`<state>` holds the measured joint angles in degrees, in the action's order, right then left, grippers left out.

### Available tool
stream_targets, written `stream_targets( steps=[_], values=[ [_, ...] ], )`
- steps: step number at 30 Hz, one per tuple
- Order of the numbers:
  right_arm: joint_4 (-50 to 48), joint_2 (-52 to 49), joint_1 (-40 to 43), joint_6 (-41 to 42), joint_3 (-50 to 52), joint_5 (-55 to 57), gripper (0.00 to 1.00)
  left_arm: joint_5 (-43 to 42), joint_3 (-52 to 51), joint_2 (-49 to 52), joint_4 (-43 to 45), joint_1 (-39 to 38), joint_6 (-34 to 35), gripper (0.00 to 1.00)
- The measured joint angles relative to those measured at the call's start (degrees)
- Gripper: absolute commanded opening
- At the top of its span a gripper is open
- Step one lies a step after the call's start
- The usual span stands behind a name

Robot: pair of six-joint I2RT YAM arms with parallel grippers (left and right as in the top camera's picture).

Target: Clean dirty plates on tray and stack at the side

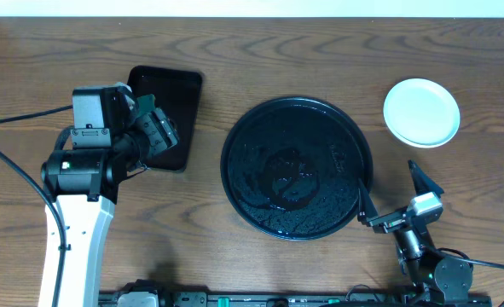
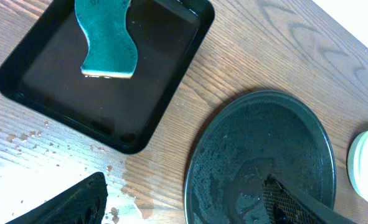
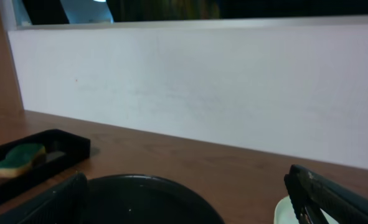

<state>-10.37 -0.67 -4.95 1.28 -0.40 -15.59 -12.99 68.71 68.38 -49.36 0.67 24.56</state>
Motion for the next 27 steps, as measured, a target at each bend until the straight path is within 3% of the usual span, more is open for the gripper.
stream_targets(
  steps=[14, 27],
  values=[
    [13.46, -0.02, 0.00, -6.56, 0.00, 3.37, 0.99, -0.02, 0.00, 0.00, -0.02, -0.02, 0.00, 0.80],
    [14.25, -0.02, 0.33, -3.54, 0.00, 11.85, 0.99, 0.00, 0.00, 0.00, -0.02, -0.02, 0.00, 0.80]
  ],
)
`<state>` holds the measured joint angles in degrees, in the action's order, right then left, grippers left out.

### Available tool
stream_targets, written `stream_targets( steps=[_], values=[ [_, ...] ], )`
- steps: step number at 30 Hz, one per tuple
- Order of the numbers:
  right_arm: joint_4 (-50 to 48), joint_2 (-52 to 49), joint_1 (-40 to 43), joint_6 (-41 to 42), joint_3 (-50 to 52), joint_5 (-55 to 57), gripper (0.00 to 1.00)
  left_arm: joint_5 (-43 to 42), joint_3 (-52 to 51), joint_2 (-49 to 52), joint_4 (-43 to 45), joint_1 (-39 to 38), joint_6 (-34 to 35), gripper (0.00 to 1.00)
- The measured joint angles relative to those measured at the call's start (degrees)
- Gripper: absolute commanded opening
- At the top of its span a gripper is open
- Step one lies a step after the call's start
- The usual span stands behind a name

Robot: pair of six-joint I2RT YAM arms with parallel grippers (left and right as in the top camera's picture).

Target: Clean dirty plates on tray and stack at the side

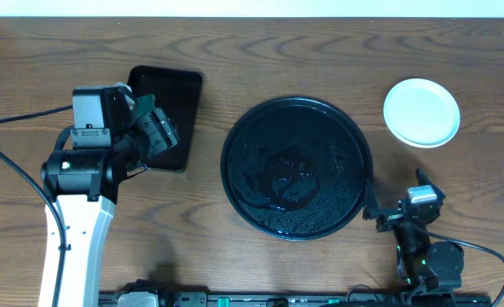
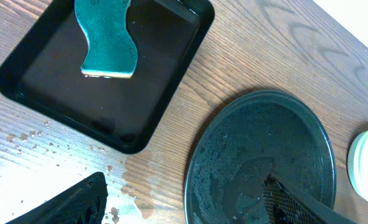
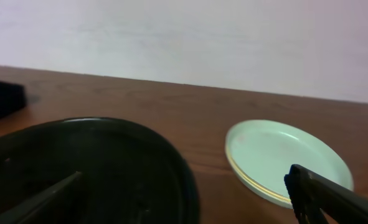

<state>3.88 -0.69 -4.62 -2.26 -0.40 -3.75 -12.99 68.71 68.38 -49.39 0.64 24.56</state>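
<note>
The round black tray (image 1: 294, 166) lies mid-table with a wet film on it and no plate. One white plate (image 1: 421, 112) rests on the table to its back right; the right wrist view shows this plate (image 3: 286, 158) beside the tray (image 3: 78, 168). My right gripper (image 1: 395, 205) sits low at the tray's front right edge, open and holding nothing (image 3: 184, 205). My left gripper (image 1: 159, 130) hovers over the black rectangular tray (image 1: 170, 94), also open and holding nothing (image 2: 184, 208). A green sponge (image 2: 106, 40) lies in that rectangular tray (image 2: 171, 81).
Water patches and crumbs (image 2: 40, 140) mark the wood in front of the rectangular tray. A white wall (image 3: 184, 43) runs along the table's back edge. The left arm's cable (image 1: 21, 119) trails off to the left.
My right gripper has drawn back toward the table's front and now looks lower and further right, at the round tray and the white plate. The left arm has not moved.
</note>
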Motion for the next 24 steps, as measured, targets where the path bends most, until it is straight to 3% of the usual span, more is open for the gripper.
stream_targets(
  steps=[24],
  values=[
    [0.15, 0.00, 0.22, 0.39, 0.00, 2.34, 0.99, 0.00, 0.00, 0.00, 0.00, 0.00, 0.00, 0.80]
  ],
)
